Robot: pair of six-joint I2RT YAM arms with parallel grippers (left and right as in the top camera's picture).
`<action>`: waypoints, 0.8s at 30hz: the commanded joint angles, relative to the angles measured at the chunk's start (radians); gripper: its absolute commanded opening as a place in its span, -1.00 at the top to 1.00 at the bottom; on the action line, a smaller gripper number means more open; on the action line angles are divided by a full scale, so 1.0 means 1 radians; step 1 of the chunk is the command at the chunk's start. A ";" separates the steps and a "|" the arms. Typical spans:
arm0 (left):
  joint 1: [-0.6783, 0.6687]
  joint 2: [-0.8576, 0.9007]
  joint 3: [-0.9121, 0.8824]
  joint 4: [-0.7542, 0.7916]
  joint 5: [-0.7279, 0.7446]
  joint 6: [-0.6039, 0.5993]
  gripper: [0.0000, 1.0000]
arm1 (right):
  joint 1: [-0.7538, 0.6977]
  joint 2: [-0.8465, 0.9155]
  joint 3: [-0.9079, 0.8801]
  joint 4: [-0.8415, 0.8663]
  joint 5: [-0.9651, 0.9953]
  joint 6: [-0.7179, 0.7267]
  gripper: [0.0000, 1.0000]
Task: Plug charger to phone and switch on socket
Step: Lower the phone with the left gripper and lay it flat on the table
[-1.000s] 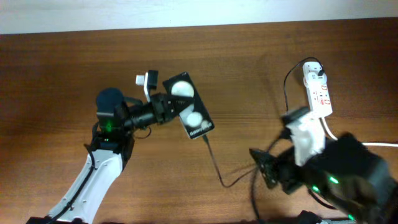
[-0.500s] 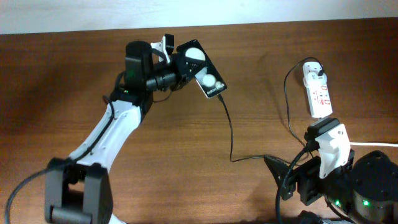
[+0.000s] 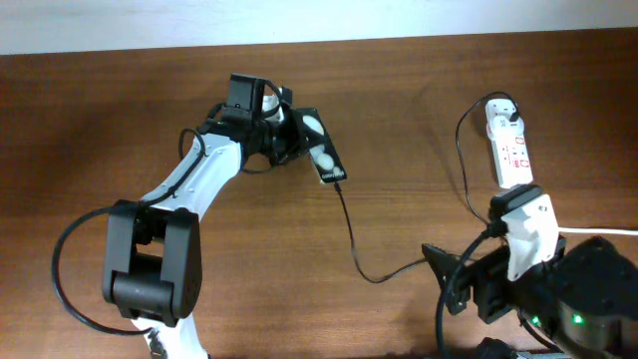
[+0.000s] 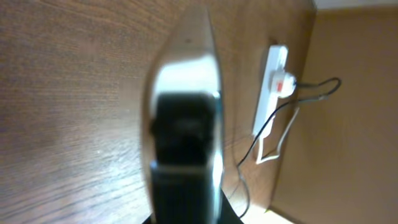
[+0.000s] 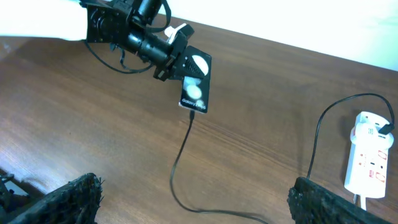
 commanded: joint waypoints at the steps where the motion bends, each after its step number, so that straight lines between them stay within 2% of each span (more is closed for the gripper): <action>1: -0.001 0.001 0.023 -0.035 0.124 0.220 1.00 | -0.003 0.043 0.011 0.003 0.015 0.003 -0.98; 3: -0.001 0.001 0.023 -0.081 0.195 0.332 1.00 | -0.003 0.074 0.011 0.003 0.014 0.004 -0.98; 6: -0.001 0.002 0.022 -0.200 0.196 0.525 1.00 | -0.003 0.126 0.011 -0.007 0.012 0.003 -0.98; 11: -0.019 0.042 0.022 -0.234 0.098 0.524 1.00 | -0.003 0.202 0.011 -0.051 0.012 0.003 -0.98; 17: -0.027 0.167 0.022 -0.236 0.086 0.523 0.98 | -0.003 0.232 0.011 -0.069 0.012 0.011 -0.98; 19: -0.027 0.167 0.022 -0.236 0.066 0.523 0.90 | -0.003 0.232 0.011 -0.069 0.012 0.011 -0.98; 22: -0.027 0.167 0.022 -0.237 0.056 0.523 0.58 | -0.003 0.232 0.011 -0.068 0.013 0.011 -0.97; 24: -0.027 0.167 0.022 -0.237 0.056 0.523 0.50 | -0.003 0.232 0.011 -0.069 0.012 0.011 -0.97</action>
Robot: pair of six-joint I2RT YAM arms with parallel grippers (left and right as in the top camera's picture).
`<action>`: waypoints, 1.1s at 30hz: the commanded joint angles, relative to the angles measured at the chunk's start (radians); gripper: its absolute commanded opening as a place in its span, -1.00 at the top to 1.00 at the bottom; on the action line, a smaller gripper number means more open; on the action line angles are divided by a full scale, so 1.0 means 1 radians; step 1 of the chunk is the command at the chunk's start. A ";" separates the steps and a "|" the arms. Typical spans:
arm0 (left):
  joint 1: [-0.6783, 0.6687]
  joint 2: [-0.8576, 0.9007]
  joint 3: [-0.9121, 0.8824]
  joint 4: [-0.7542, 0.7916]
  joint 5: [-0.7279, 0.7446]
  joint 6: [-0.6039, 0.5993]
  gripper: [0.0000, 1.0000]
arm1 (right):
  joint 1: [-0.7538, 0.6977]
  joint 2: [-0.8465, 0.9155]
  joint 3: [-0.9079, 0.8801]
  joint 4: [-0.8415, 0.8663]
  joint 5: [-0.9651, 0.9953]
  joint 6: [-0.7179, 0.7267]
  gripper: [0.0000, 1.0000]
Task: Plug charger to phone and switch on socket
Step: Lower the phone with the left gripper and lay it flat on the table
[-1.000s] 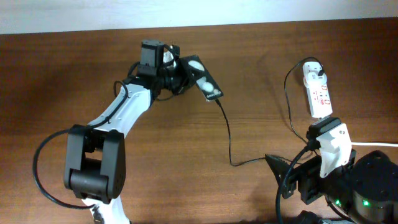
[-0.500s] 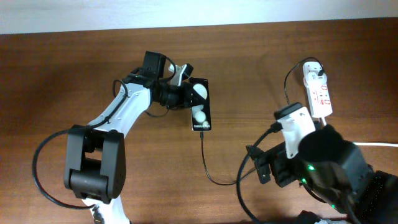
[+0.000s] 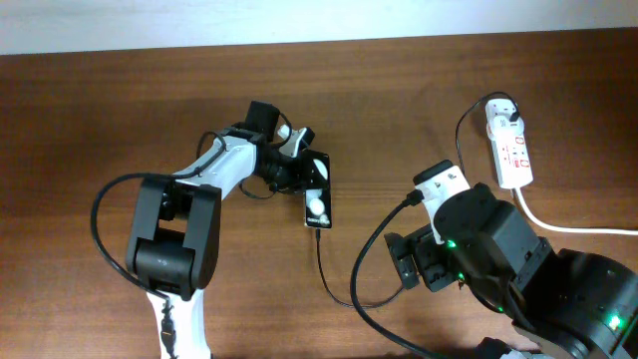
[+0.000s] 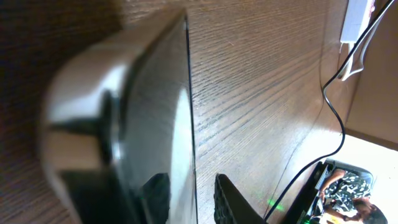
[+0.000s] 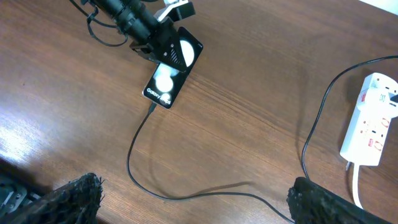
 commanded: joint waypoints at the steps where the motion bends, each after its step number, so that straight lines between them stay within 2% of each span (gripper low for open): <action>1: -0.001 0.002 0.017 0.001 0.014 0.016 0.45 | -0.003 -0.001 0.010 0.000 0.013 0.008 -0.97; 4: -0.001 0.002 0.017 -0.006 -0.009 0.016 0.24 | -0.003 -0.001 0.010 0.000 0.013 0.008 -0.98; 5: -0.001 0.002 0.017 -0.013 -0.029 0.016 0.10 | -0.003 -0.001 0.010 0.000 0.013 0.008 -0.97; 6: -0.001 0.002 0.017 -0.024 -0.044 0.016 -0.08 | -0.003 -0.001 0.010 0.000 0.013 0.008 -0.98; 7: -0.001 0.002 0.017 -0.034 -0.068 0.016 -0.37 | -0.003 -0.001 0.010 0.000 0.013 0.008 -0.97; 9: -0.001 0.002 0.017 -0.059 -0.117 0.016 -0.60 | -0.003 -0.001 0.010 0.000 0.013 0.008 -0.97; 11: -0.001 0.002 0.017 -0.073 -0.147 0.016 -1.00 | -0.003 -0.001 0.010 0.000 0.013 0.008 -0.97; 16: -0.001 0.002 0.017 -0.078 -0.176 0.016 -0.99 | -0.003 -0.001 0.010 -0.003 0.013 0.008 -0.98; 19: -0.001 0.002 0.017 -0.105 -0.297 0.016 -0.99 | -0.003 -0.001 0.010 -0.004 0.012 0.008 -0.98; 27: -0.001 0.002 0.017 -0.106 -0.300 0.016 -0.99 | -0.003 0.005 0.008 -0.022 0.005 0.008 -0.97; 33: -0.002 0.002 0.018 -0.079 -0.294 0.016 -0.98 | -0.003 0.121 0.008 -0.052 -0.063 0.008 -0.97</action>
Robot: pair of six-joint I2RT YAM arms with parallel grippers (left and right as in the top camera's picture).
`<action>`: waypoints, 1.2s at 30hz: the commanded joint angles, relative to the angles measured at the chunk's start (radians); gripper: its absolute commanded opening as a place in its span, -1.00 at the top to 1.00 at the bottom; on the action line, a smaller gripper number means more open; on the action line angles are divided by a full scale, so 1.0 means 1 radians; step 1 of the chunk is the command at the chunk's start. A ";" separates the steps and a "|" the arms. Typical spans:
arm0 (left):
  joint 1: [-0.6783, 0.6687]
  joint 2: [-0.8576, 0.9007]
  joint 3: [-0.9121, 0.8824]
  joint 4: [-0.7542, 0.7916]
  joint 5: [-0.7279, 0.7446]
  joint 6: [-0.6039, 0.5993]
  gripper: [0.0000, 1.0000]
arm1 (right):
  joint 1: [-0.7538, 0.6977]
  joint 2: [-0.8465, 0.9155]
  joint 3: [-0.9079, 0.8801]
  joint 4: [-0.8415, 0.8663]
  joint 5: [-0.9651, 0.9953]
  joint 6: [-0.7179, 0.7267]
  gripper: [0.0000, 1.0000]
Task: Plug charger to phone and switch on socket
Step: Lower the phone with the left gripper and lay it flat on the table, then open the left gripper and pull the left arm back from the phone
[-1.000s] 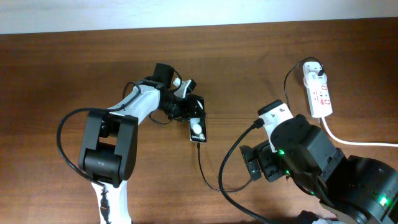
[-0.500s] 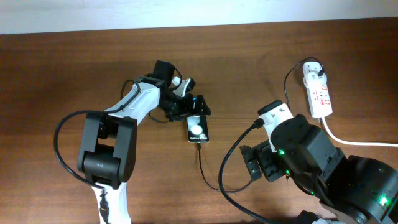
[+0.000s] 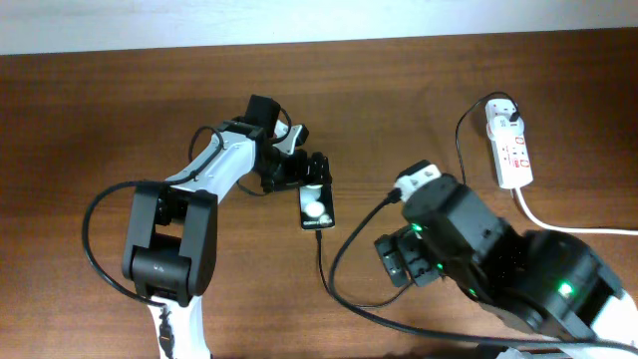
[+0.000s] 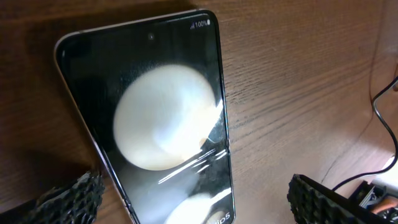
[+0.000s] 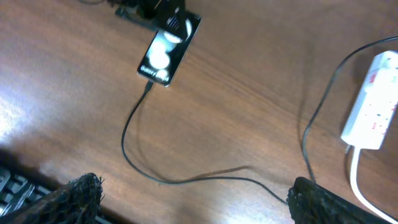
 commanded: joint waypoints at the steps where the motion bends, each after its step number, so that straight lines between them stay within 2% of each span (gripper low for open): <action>1: 0.004 0.035 -0.018 0.022 -0.078 0.013 -0.98 | -0.003 0.034 0.008 -0.001 -0.051 0.008 -0.98; 7: 0.004 0.035 -0.018 0.104 0.047 0.013 -0.99 | -0.003 0.004 0.008 0.006 -0.048 0.008 -0.97; 12: 0.043 0.034 0.005 0.081 0.049 0.014 -0.98 | -0.003 -0.014 0.008 -0.005 -0.047 0.008 -0.98; 14: 0.105 0.026 0.061 -0.015 0.028 0.014 -0.98 | -0.003 -0.055 0.008 -0.009 -0.011 0.030 -0.97; 16: 0.169 0.001 0.139 -0.169 -0.061 0.014 -0.98 | -0.003 -0.111 0.008 -0.010 0.077 0.073 -0.98; 19: 0.239 -0.069 0.227 -0.372 -0.159 0.015 -0.98 | -0.003 -0.173 0.008 -0.009 0.111 0.099 -0.97; 24: 0.281 -0.275 0.239 -0.513 -0.190 0.074 -0.98 | -0.003 -0.175 0.008 -0.014 0.109 0.099 -0.98; 31: 0.282 -0.633 0.238 -0.828 -0.342 0.073 -0.98 | -0.003 -0.169 -0.028 -0.021 0.064 0.114 -0.97; 34: 0.282 -0.740 0.233 -0.930 -0.410 0.073 -0.98 | -0.003 -0.125 -0.108 -0.019 0.051 0.114 -0.98; 36: 0.280 -0.840 0.231 -0.945 -0.447 0.073 -0.98 | -0.003 -0.055 -0.118 -0.008 -0.008 0.114 -0.93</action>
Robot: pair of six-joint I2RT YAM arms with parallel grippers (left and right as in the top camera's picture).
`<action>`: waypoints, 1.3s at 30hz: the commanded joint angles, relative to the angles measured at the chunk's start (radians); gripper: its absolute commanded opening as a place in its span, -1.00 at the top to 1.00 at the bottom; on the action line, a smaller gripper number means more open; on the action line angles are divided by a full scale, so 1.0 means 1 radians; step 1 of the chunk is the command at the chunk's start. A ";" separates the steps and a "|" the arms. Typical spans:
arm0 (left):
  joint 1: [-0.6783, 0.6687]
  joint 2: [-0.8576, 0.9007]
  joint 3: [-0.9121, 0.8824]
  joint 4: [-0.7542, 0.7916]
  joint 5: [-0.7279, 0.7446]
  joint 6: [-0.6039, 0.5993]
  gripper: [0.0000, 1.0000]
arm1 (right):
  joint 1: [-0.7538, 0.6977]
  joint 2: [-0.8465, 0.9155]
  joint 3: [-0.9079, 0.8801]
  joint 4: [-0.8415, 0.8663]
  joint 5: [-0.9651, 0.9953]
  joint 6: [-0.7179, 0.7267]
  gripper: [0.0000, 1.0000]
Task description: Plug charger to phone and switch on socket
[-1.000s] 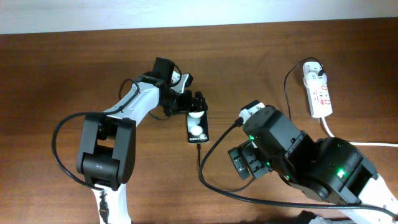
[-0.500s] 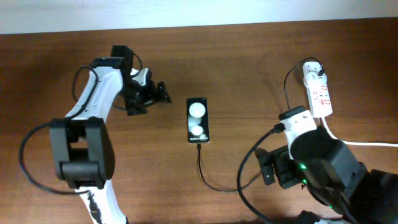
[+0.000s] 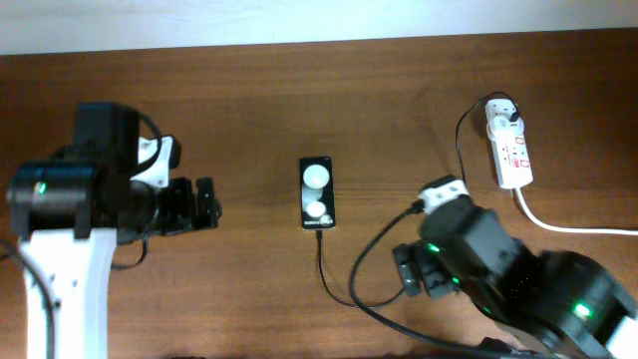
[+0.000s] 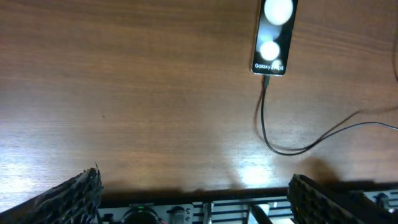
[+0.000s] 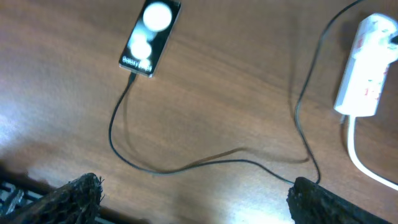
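Note:
The phone (image 3: pixel 317 192) lies flat mid-table, screen up with two bright reflections; it also shows as the phone (image 4: pixel 273 37) and the phone (image 5: pixel 149 37). A black charger cable (image 3: pixel 339 284) is plugged into its near end and runs right, up to the white socket strip (image 3: pixel 506 150), where its plug (image 3: pixel 505 115) sits. My left gripper (image 3: pixel 204 204) is far left of the phone, open and empty, its fingers (image 4: pixel 68 199) spread wide. My right gripper (image 3: pixel 411 271) hangs open near the cable, holding nothing, its fingers (image 5: pixel 336 199) wide apart.
A white mains lead (image 3: pixel 568 224) leaves the socket strip toward the right edge. The strip (image 5: pixel 367 68) lies at the far right of the brown wooden table (image 3: pixel 249 90). A pale wall borders the table's far edge.
My left arm has gone from beside the phone's far end to the table's left side, leaving the phone lying alone. The right arm has shifted a little to the right.
First my left gripper held the phone, cable attached, tilted up at the back of the table. Then the phone was down mid-table with the gripper still on it. Then the gripper stood open over the flat phone, and now it is well away.

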 commanded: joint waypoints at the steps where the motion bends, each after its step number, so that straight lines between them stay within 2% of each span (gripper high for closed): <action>1: 0.003 -0.186 0.003 -0.022 -0.113 0.013 -0.98 | -0.003 0.089 -0.007 0.029 -0.068 0.009 -0.53; 2: 0.003 -0.252 0.003 -0.031 -0.128 0.013 -0.98 | -0.002 0.119 -0.007 0.051 -0.068 0.014 -0.23; 3: 0.003 -0.302 0.003 -0.047 -0.134 0.013 -0.98 | -0.003 0.135 -0.007 0.071 -0.068 0.040 -0.13; 5: 0.003 -0.422 0.002 -0.047 -0.135 0.013 -0.98 | -0.003 0.149 -0.007 0.132 -0.064 0.098 0.28; 7: 0.003 -0.496 0.003 -0.047 -0.134 0.013 -0.98 | -0.003 0.149 -0.007 0.163 -0.064 0.102 0.50; 8: 0.003 -0.521 0.003 -0.047 -0.134 0.013 -0.98 | -0.003 0.149 -0.007 0.175 -0.064 0.116 0.52; 10: 0.003 -0.583 0.003 -0.047 -0.134 0.013 -0.98 | -0.003 0.154 -0.007 0.218 -0.064 0.121 0.68; 15: 0.003 -0.742 0.003 -0.047 -0.134 0.013 -0.98 | -0.002 0.194 -0.007 0.225 -0.064 0.121 0.73; 17: 0.003 -0.832 0.003 -0.047 -0.134 0.013 -0.98 | -0.003 0.204 -0.007 0.227 -0.064 0.121 0.92; 22: 0.003 -0.931 0.003 -0.047 -0.134 0.013 -0.98 | -0.003 0.204 -0.007 0.245 -0.020 0.131 0.92; 24: 0.003 -0.933 0.003 -0.047 -0.134 0.013 -0.98 | -0.003 0.204 -0.007 0.241 0.073 0.275 0.92; 26: 0.003 -0.933 0.003 -0.047 -0.134 0.013 -0.98 | -0.027 0.205 -0.007 0.241 0.087 0.331 0.92; 32: 0.003 -0.946 0.003 -0.047 -0.134 0.013 -0.98 | -0.296 0.267 -0.007 0.240 -0.032 0.329 0.92; 39: -0.027 -1.141 0.003 -0.047 -0.134 0.013 -0.98 | -0.485 0.352 -0.007 0.237 -0.041 0.321 0.92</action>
